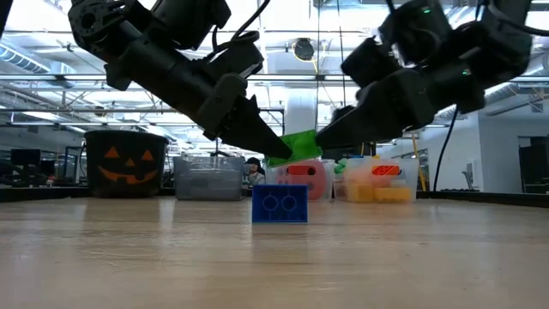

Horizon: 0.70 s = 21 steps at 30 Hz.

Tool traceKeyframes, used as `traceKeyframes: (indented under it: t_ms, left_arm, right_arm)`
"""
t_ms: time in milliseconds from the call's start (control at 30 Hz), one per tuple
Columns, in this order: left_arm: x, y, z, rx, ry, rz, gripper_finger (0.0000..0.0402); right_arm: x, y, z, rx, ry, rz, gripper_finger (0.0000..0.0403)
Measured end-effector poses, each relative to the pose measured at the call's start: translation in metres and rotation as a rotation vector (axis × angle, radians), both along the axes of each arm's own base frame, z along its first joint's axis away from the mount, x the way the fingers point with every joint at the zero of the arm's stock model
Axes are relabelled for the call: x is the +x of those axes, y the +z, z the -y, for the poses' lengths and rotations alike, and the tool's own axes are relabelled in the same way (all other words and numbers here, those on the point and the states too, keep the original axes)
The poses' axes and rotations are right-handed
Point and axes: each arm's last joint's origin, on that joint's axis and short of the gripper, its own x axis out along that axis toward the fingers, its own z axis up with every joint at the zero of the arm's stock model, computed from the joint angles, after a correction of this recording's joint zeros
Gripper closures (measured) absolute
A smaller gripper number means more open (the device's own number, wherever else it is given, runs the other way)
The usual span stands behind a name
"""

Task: Pick & Place Toys
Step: Put the green two stud game piece into the right transparent bin

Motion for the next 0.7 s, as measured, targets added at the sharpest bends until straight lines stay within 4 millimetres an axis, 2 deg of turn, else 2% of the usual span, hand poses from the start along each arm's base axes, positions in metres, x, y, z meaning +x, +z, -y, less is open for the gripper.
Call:
traceKeyframes:
  t_ms: [133, 300, 700]
  left_arm:
    - [0.0, 0.0, 0.0, 0.0, -0.001, 0.0, 0.0234]
    - [0.0, 0.001, 0.0, -0.001, -0.001, 0.007, 0.0234]
    - [0.002, 0.004, 0.001, -0.016, -0.013, 0.041, 0.0233]
  right_arm:
    - [0.014, -0.001, 0.0, 0.035, 0.03, -0.004, 0.0056]
    - [0.02, 0.0, 0.001, 0.065, 0.015, 0.005, 0.0093]
    - [0.019, -0.001, 0.002, 0.055, 0.013, -0.007, 0.0249]
